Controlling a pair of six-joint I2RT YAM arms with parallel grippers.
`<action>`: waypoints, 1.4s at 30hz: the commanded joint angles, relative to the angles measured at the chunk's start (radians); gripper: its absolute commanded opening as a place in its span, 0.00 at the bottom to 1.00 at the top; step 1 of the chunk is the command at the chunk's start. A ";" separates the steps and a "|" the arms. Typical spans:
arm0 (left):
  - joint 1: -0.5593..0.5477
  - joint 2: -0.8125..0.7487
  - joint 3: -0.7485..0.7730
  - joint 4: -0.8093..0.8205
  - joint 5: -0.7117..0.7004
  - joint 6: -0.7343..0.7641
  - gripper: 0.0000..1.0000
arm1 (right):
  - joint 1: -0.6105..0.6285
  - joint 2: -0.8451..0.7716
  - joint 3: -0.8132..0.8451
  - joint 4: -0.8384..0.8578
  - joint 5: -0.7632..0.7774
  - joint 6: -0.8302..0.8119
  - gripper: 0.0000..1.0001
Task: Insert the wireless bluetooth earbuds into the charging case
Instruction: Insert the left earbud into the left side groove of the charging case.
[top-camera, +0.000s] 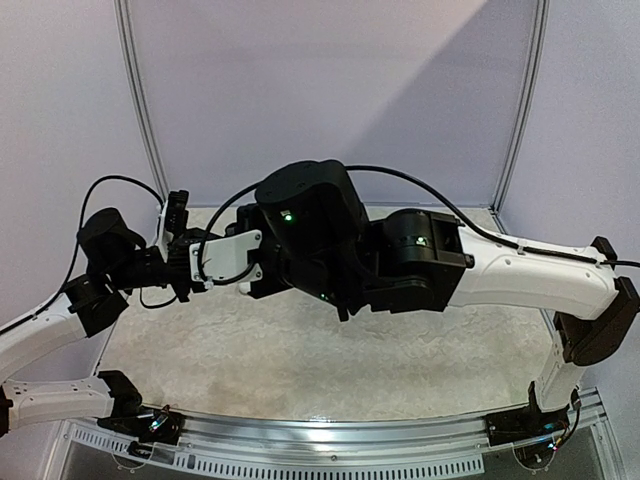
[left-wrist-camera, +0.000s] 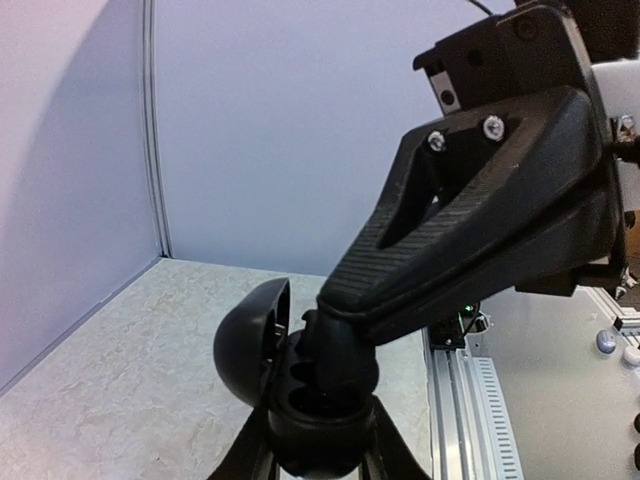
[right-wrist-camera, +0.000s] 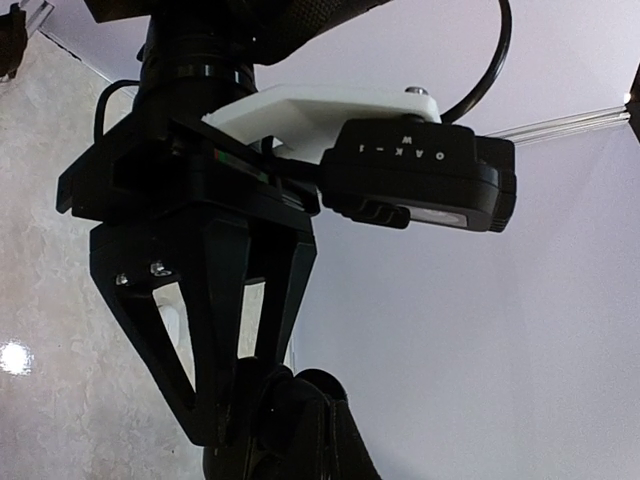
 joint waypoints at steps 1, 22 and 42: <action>-0.013 -0.001 0.025 -0.004 -0.011 -0.001 0.00 | 0.006 0.037 0.019 -0.041 0.015 -0.021 0.00; -0.022 -0.009 0.020 0.022 -0.034 -0.015 0.00 | 0.002 0.051 0.023 -0.151 -0.065 0.085 0.10; -0.022 -0.013 0.014 0.011 -0.032 -0.006 0.00 | -0.004 -0.007 0.025 -0.182 -0.094 0.210 0.20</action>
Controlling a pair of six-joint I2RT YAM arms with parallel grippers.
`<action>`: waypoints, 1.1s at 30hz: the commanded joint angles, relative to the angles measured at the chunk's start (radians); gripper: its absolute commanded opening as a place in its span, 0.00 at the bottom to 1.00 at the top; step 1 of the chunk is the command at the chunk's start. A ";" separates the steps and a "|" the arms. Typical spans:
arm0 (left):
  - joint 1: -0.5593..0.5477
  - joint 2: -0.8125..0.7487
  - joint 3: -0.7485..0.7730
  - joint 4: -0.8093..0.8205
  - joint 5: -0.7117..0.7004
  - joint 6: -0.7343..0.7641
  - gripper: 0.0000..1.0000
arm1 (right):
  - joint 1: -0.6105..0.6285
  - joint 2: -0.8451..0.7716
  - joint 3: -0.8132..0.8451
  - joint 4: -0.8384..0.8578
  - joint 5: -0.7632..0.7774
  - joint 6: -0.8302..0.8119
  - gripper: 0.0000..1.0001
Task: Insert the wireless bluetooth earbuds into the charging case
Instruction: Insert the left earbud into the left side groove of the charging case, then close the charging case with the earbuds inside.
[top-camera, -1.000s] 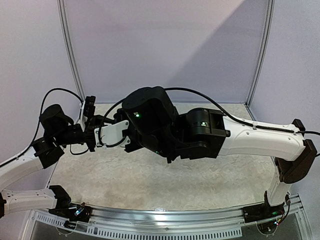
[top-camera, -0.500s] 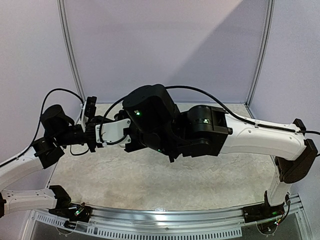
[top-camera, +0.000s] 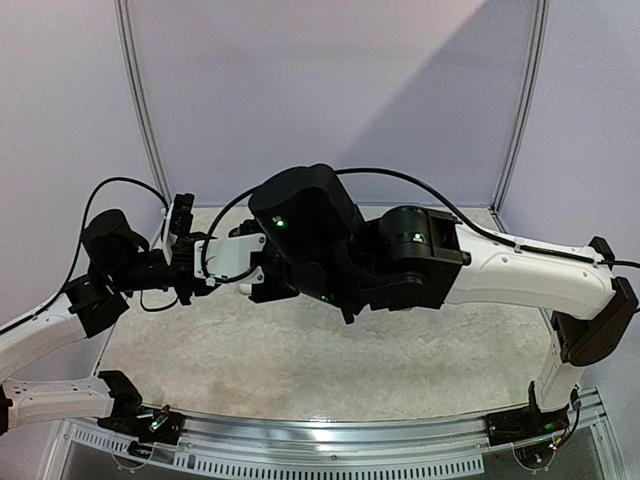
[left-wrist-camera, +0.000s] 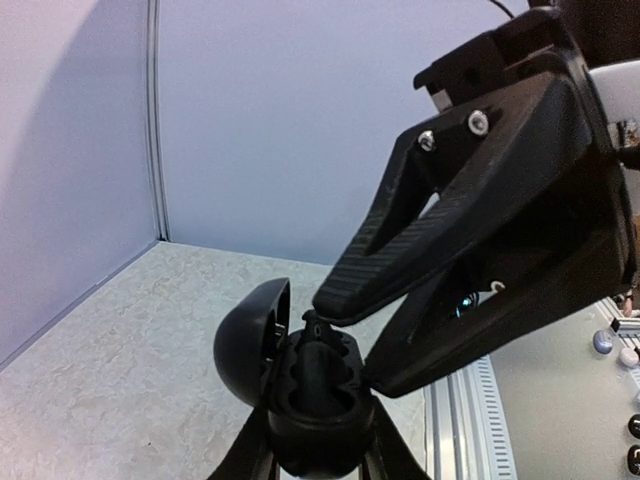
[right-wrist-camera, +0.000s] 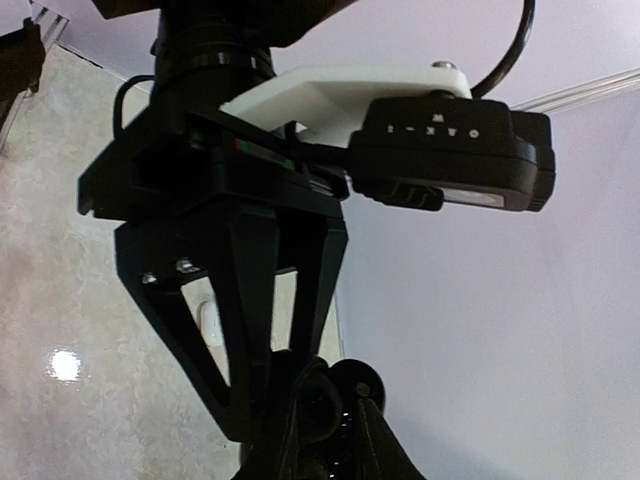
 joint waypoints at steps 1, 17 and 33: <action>-0.008 -0.013 0.013 0.058 -0.011 -0.003 0.00 | 0.002 -0.029 -0.001 -0.078 -0.072 0.053 0.21; -0.009 -0.012 0.009 0.051 -0.014 0.006 0.00 | -0.004 -0.086 0.000 -0.035 -0.102 0.102 0.21; -0.019 -0.010 0.015 -0.001 0.019 0.100 0.00 | -0.078 -0.097 0.030 -0.034 -0.292 0.277 0.10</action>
